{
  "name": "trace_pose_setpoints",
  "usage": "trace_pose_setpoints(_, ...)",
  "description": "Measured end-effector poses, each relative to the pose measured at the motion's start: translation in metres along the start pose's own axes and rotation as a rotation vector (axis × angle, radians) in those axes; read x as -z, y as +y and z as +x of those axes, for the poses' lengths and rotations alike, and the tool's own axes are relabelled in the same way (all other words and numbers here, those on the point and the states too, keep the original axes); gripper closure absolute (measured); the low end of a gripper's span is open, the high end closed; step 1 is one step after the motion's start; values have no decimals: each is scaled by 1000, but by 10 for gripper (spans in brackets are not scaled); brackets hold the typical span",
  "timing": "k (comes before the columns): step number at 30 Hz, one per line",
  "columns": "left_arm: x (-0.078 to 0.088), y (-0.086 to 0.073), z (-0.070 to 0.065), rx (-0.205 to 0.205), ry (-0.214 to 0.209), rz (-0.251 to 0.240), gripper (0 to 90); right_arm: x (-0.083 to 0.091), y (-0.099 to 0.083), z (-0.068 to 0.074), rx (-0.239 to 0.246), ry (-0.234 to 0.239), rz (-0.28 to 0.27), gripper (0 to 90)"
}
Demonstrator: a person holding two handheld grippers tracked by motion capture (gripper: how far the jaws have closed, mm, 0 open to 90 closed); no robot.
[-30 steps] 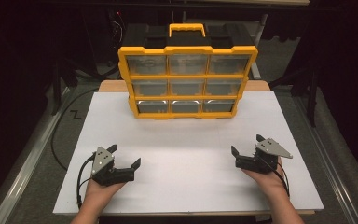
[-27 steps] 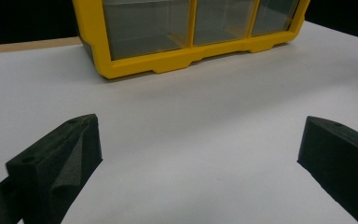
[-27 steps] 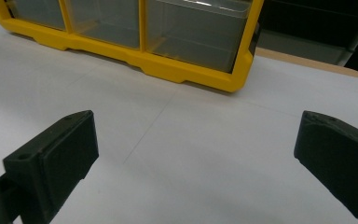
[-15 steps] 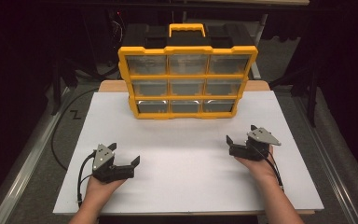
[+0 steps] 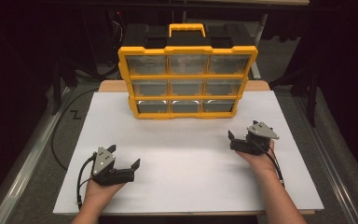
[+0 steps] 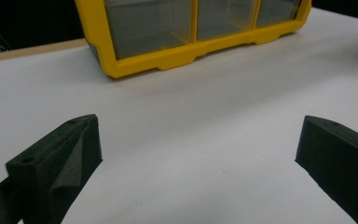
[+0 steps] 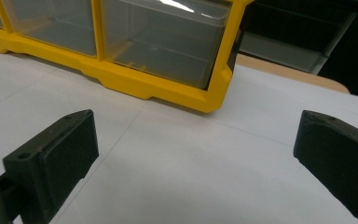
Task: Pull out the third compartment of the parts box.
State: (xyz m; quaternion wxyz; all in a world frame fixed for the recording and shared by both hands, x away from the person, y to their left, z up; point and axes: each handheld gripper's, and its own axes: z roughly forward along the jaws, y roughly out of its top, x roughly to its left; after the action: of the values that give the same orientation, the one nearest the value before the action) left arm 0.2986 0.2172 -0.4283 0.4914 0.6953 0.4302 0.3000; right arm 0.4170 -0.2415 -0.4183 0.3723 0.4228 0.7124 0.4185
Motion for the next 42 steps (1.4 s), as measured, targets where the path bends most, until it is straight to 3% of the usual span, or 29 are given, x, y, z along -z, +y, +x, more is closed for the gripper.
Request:
trace_pose_setpoints(4,2,-1,4,20,7,-8,10,13,-1,2,50,-22,-13,11)
trace_pose_setpoints(6,2,-2,5,29,11,-8,10,15,-2,1,52,-28,-13,12)
trace_pose_setpoints(10,3,-3,3,3,20,-33,5,31,-13,-9,75,-38,-4,11)
trace_pose_setpoints(19,0,-3,2,12,5,-18,5,34,-21,-17,92,-42,27,11)
trace_pose_setpoints(28,1,-3,-1,6,-13,-29,5,31,-22,-2,218,-34,48,11)
trace_pose_setpoints(30,1,-3,0,5,-9,-37,5,30,-23,5,279,-31,62,12)
trace_pose_setpoints(32,1,-3,0,6,-8,-36,5,29,-23,7,298,-30,65,11)
trace_pose_setpoints(37,1,-3,0,6,-12,-36,5,30,-19,21,419,-41,66,13)
trace_pose_setpoints(41,2,-3,0,5,-9,-40,5,31,-18,27,470,-45,64,13)
trace_pose_setpoints(42,3,-3,0,7,-9,-48,5,31,-17,30,512,-54,65,13)
